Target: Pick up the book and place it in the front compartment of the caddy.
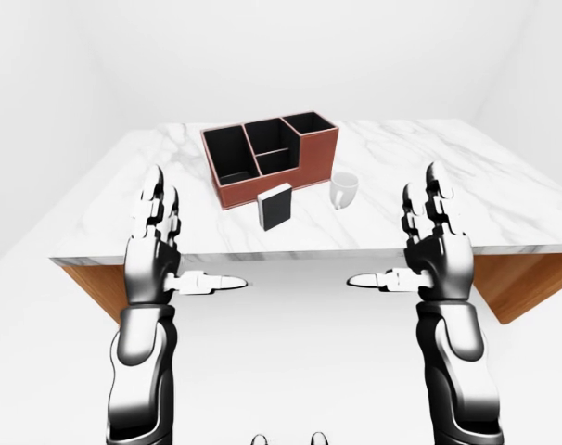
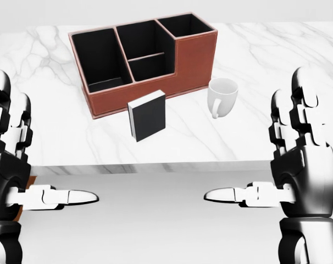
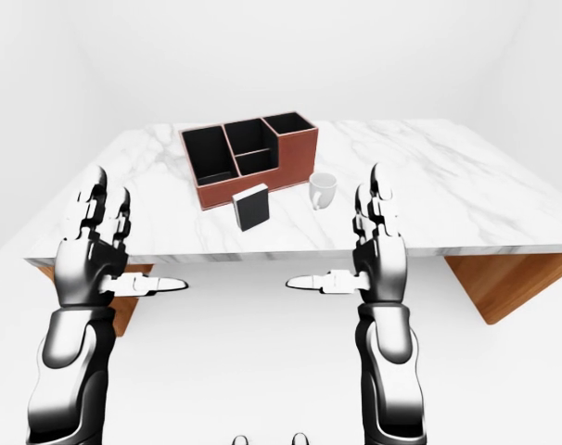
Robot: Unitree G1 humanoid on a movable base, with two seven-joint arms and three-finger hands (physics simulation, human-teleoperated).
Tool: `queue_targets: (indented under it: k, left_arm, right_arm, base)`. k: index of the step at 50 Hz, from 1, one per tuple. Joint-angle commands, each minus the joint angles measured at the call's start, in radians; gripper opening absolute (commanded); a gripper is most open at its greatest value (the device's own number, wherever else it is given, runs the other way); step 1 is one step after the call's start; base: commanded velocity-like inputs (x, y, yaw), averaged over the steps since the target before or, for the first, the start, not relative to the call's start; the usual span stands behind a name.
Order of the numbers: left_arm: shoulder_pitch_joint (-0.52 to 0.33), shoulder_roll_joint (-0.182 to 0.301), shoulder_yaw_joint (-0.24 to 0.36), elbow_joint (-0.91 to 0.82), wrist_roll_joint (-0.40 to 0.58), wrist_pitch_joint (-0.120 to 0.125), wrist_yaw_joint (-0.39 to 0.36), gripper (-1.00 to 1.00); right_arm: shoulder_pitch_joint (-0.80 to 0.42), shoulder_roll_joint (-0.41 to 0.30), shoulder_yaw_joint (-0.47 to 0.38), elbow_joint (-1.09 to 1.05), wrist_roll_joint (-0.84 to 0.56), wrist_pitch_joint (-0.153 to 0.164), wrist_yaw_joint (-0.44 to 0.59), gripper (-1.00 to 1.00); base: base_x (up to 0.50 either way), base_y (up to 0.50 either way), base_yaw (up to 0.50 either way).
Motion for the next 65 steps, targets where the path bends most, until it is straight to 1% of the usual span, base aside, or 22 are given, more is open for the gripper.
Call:
queue_targets:
  k: [1,12,13,15,16,24,46,65]
  left_arm:
    - [-0.001,0.003,0.006,-0.033,0.000,0.000,-0.005,1.00]
    - [0.001,0.002,0.006,-0.030,0.002,0.000,-0.008,1.00]
    - [0.001,0.002,0.006,-0.026,0.003,0.000,-0.008,1.00]
    - [0.001,0.001,0.006,-0.019,0.003,0.000,-0.009,1.00]
    - [0.001,0.002,0.006,-0.019,0.003,0.000,-0.009,1.00]
    - [0.002,0.001,0.003,-0.024,0.005,0.000,-0.009,1.00]
    - [0.005,0.000,0.004,-0.031,0.005,0.000,-0.013,1.00]
    - [-0.004,0.004,0.012,-0.039,-0.002,0.000,-0.012,1.00]
  right_arm:
    - [0.000,0.000,-0.001,-0.025,0.007,0.000,-0.004,1.00]
    - [0.001,0.003,-0.001,-0.010,0.011,0.000,-0.005,1.00]
    - [0.002,-0.008,0.013,-0.004,-0.017,0.000,-0.001,1.00]
    - [0.001,0.000,0.015,0.002,-0.026,0.000,-0.004,1.00]
    - [-0.002,0.006,0.010,-0.008,-0.009,0.000,-0.004,1.00]
    - [0.001,0.003,0.008,-0.021,-0.003,0.000,0.002,1.00]
    - [0.001,0.002,0.000,-0.033,0.023,0.000,0.009,1.00]
    - [0.010,0.003,0.014,-0.048,0.006,0.000,0.009,1.00]
  base:
    - [0.00,0.50,0.00]
    - [0.00,0.50,0.00]
    - [0.00,0.50,0.00]
    - [0.00,0.00,0.00]
    - [0.00,0.00,0.00]
    - [0.00,0.00,0.00]
    - [0.49,0.00,0.00]
    - [0.50,0.00,0.00]
